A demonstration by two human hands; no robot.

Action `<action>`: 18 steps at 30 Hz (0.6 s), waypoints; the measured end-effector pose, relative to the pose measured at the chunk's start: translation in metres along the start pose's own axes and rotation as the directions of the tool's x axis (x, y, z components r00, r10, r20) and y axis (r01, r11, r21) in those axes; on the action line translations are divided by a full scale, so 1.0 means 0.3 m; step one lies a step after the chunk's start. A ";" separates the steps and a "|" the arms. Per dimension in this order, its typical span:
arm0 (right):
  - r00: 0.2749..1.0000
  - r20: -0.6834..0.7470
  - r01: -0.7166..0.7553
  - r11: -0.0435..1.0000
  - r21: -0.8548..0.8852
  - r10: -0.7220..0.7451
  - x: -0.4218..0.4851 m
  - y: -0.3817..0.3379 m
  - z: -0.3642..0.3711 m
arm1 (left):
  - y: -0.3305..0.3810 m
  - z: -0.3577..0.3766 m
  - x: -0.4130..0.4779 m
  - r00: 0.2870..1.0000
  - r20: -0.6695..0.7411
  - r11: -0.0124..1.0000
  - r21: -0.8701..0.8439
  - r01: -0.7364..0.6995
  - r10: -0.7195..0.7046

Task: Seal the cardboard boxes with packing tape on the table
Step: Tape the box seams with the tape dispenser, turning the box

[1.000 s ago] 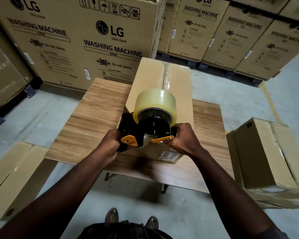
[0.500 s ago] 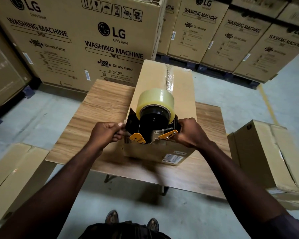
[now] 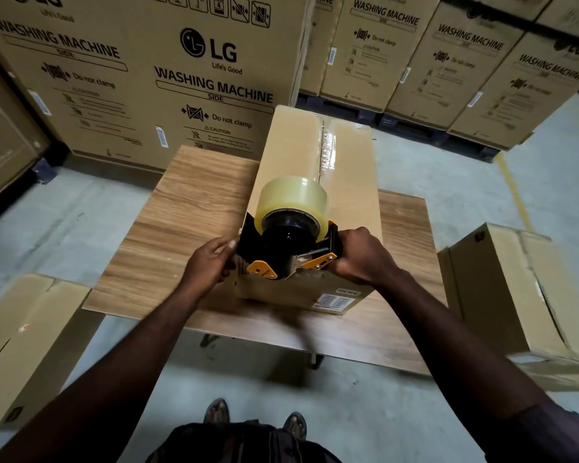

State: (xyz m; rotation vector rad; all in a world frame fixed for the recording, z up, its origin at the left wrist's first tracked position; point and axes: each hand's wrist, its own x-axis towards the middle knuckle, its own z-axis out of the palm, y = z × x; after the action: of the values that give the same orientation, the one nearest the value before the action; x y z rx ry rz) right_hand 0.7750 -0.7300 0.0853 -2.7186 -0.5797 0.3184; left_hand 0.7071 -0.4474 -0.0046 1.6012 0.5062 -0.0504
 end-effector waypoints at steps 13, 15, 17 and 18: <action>0.999 -0.008 0.038 0.999 -0.002 -0.038 0.013 0.010 0.012 | -0.046 0.039 0.022 0.971 -0.070 0.945 -0.256 0.206 -0.230; 0.999 -0.017 0.035 0.999 -0.009 -0.035 0.013 0.015 0.015 | -0.031 0.051 0.018 0.980 -0.022 0.925 -0.335 0.180 -0.199; 0.999 -0.013 0.041 0.999 -0.021 -0.041 0.011 0.017 0.016 | -0.034 0.070 0.006 0.980 0.014 0.942 -0.271 0.196 -0.200; 0.999 -0.009 0.043 0.999 -0.018 -0.044 0.010 0.018 0.017 | -0.045 0.073 0.002 0.979 0.018 0.952 -0.227 0.203 -0.205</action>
State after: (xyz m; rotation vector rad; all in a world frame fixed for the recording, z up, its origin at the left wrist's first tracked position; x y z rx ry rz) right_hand 0.7783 -0.7318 0.0783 -2.7186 -0.6409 0.2908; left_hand 0.7087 -0.4680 -0.0199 1.3208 0.6574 -0.1387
